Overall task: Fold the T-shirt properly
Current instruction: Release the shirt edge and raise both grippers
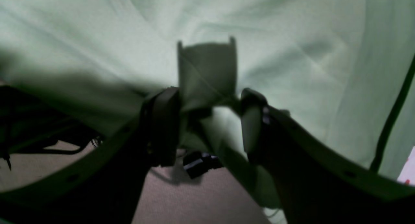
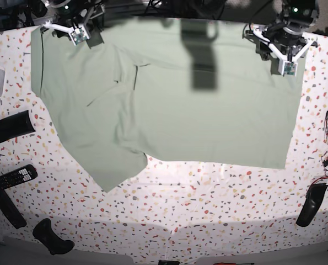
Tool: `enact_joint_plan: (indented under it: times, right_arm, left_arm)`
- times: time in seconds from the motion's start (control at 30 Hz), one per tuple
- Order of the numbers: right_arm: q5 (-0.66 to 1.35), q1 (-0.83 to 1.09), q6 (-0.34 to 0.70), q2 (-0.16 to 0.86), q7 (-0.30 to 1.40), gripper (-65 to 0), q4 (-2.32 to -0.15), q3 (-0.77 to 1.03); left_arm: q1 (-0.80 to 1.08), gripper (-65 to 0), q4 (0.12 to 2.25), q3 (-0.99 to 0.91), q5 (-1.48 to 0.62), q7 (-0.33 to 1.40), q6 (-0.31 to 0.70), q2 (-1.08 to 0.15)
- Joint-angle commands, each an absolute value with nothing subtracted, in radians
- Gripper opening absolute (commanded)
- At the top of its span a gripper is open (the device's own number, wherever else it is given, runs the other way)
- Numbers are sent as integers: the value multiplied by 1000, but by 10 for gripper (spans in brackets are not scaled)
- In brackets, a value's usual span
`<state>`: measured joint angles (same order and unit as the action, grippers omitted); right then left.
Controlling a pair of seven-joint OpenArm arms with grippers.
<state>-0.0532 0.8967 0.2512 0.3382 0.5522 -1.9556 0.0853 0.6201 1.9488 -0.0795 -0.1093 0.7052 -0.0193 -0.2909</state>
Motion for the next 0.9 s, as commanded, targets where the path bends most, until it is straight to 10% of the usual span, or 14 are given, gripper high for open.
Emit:
enact_joint_plan:
  times: [0.0,0.87]
  right_arm:
    - [-79,908,214,346,591,-354,-1960,97]
    - [-76,776,141,346,622,-353,-2115,118]
  left_arm:
    - [620,-401,1988,-85,-104,672,-23,-297]
    - [527,-401,2091,-85,-52,666,-23,-297]
